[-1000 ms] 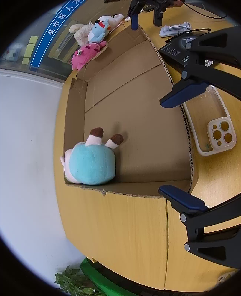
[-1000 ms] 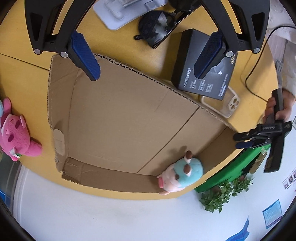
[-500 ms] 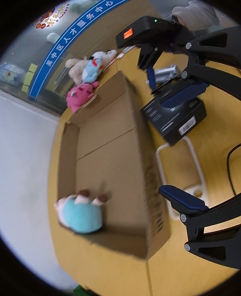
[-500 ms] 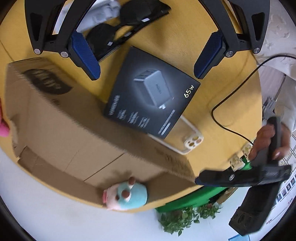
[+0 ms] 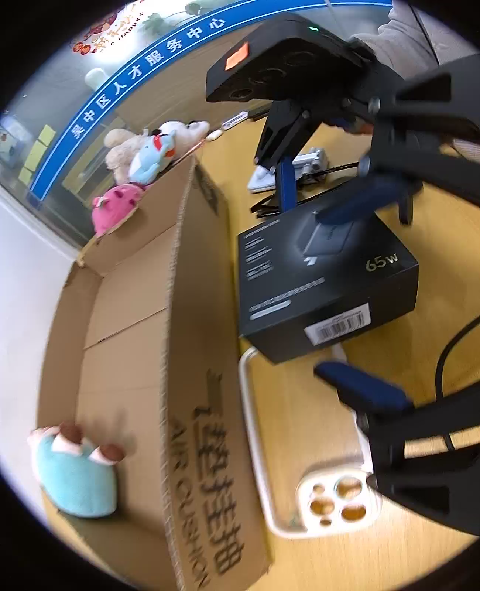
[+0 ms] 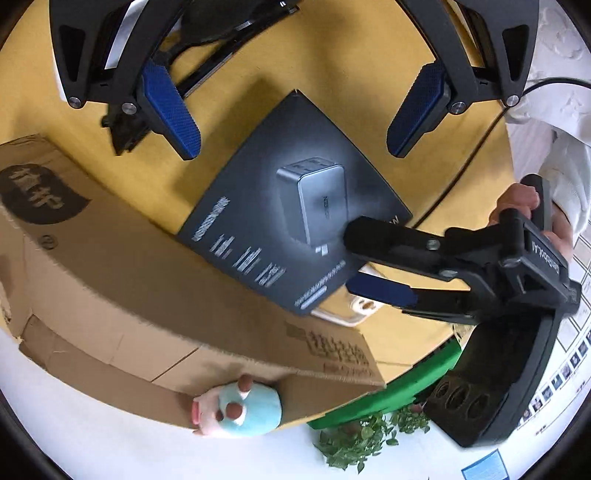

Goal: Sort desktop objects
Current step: 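Close the left gripper on the black charger box, then lift the charger box with the left gripper and carry it over the box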

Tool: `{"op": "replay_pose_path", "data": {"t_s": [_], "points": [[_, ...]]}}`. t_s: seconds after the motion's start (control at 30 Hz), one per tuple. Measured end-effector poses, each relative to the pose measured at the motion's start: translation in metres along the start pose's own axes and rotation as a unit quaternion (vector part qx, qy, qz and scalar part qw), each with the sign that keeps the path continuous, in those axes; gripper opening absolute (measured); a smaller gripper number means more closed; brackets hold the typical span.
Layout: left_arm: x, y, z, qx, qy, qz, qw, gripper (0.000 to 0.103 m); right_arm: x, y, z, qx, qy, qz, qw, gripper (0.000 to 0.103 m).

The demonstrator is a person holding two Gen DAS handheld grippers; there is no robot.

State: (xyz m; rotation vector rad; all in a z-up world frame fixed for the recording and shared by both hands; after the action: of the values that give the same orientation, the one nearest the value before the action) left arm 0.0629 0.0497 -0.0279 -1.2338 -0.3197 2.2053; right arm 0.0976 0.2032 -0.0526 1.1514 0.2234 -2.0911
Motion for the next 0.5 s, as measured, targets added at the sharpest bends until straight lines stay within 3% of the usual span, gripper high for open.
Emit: {"op": "replay_pose_path", "data": {"t_s": [0.1,0.23,0.5], "points": [[0.001,-0.004,-0.003,0.004,-0.004,-0.001,1.0000,0.060,0.008,0.007,-0.001,-0.011,0.003,-0.007,1.000,0.094],[-0.002,-0.009,-0.002,0.011,-0.011,0.009,0.9998,0.059,0.004,0.001,0.000,0.016,-0.024,-0.002,1.000,0.087],[-0.029,-0.035,0.015,0.046,-0.063,0.038,0.9962,0.059,-0.022,0.018,0.008,-0.007,-0.069,-0.031,0.997,0.086]]}}
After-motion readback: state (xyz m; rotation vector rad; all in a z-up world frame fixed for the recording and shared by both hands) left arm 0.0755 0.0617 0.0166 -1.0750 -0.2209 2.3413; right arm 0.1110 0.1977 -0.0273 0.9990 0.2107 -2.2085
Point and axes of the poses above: each gripper's, at about its wrist camera, not at the fingertips, and x roughly the way its jaws point, y to its left, z to its top, the point moved 1 cm from there along x, roughly the way its jaws point, and after that the axes turned 7 degrees about -y, right-handed, at the moved point
